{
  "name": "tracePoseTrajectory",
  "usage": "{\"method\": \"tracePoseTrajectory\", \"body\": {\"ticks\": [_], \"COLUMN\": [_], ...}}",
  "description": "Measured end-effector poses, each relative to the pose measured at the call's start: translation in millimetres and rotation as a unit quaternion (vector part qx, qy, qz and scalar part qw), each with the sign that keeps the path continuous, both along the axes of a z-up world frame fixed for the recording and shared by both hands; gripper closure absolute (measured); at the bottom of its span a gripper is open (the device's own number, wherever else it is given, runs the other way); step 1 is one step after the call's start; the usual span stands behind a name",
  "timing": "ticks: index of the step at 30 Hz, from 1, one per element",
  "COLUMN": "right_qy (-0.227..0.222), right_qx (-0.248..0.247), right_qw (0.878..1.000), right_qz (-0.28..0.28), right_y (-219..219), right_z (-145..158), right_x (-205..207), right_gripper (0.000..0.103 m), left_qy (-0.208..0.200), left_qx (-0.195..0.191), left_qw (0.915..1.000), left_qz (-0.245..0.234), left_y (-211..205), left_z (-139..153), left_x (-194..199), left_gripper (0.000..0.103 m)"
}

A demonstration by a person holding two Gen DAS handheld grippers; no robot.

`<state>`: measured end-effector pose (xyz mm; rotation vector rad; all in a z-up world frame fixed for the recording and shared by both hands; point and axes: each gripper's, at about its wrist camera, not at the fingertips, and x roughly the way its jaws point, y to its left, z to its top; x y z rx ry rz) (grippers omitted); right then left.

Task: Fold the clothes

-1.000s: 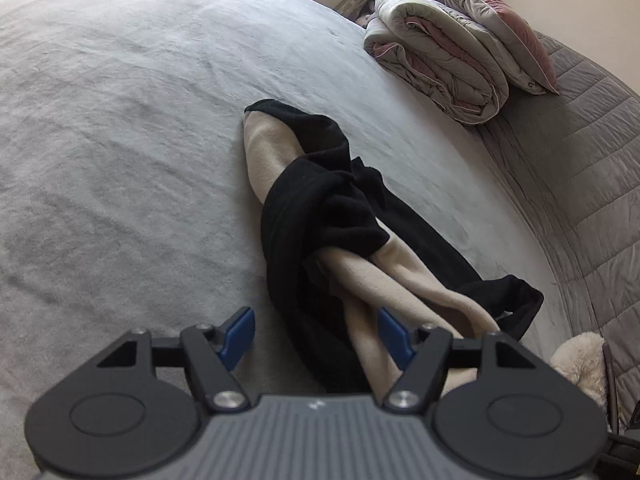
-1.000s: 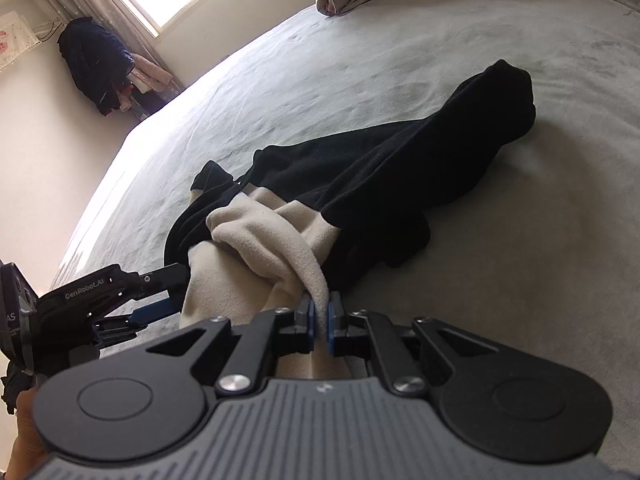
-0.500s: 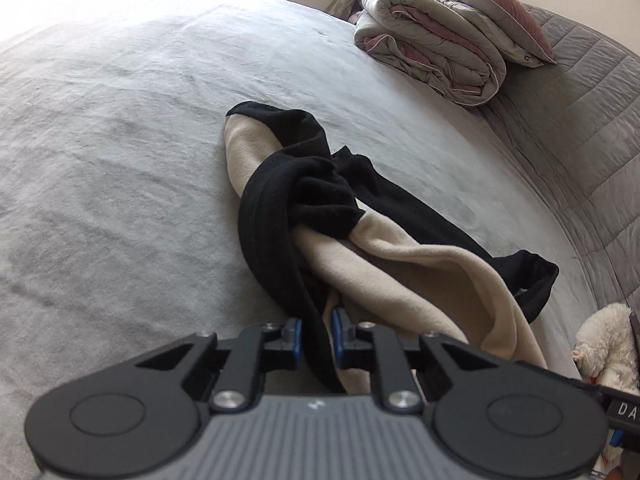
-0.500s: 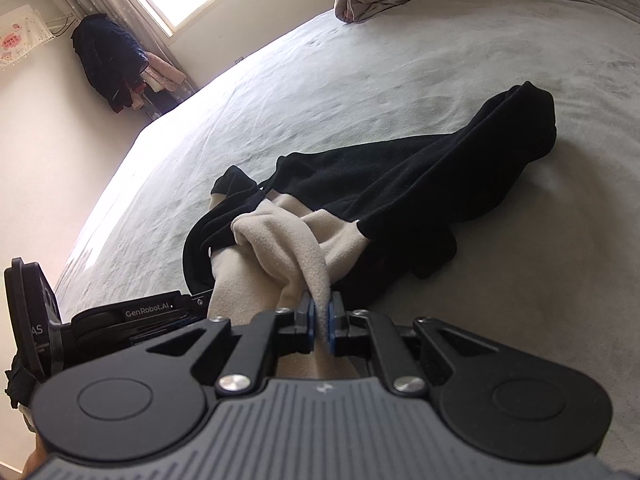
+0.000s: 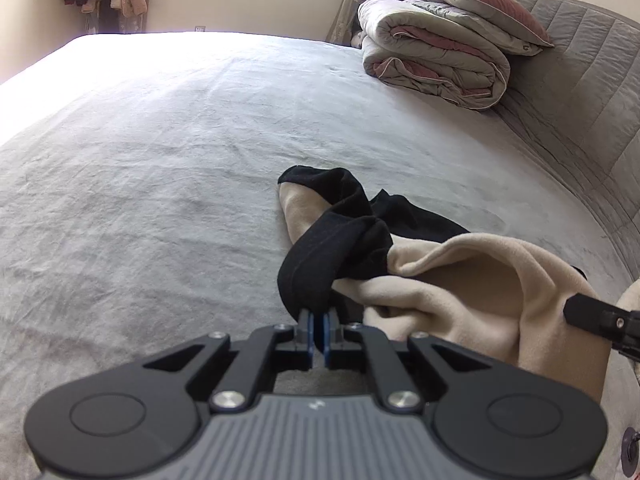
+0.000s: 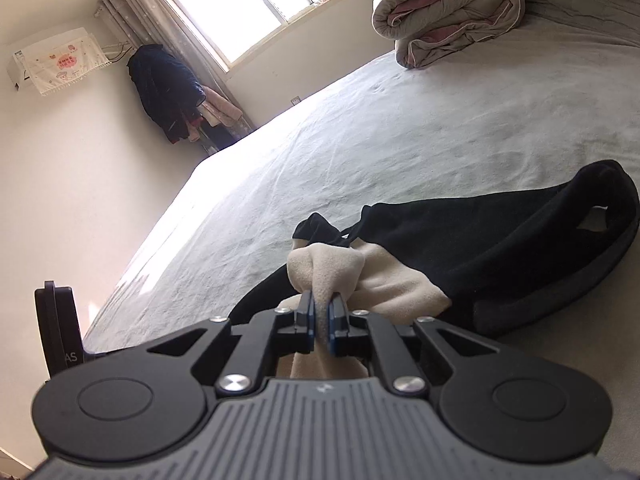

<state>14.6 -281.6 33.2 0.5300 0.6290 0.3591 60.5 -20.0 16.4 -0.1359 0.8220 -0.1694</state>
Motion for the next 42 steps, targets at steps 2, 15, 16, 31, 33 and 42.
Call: {"method": "tracePoseTrajectory", "body": {"ticks": [2,15,16,31,33,42], "right_qy": [-0.017,-0.029,-0.029,-0.007,-0.004,0.022], "right_qx": [0.004,0.023,0.026,0.024,0.025,0.018], "right_qw": [1.000,0.999,0.999,0.997,0.995,0.987], "right_qz": [0.002,0.004,0.011,0.077,0.092,0.161], "right_y": [3,0,0,25,34,76], "right_z": [6,8,7,-2,-3,-16], "right_x": [-1,7,7,7,7,8], "right_gripper": [0.096,0.096,0.096,0.096,0.095,0.085], "left_qy": [0.002,0.001,0.001,-0.040,-0.040,-0.069], "left_qx": [-0.002,0.007,0.008,0.122,0.128,0.206], "left_qw": [1.0000,0.9998,0.9998,0.9898,0.9883,0.9687], "left_qz": [0.004,0.019,0.020,0.061,0.072,0.120], "left_y": [6,26,26,68,78,115], "left_z": [1,10,10,36,38,53], "left_x": [-1,-4,-4,18,23,48], "left_gripper": [0.099,0.099,0.099,0.099,0.099,0.099]}}
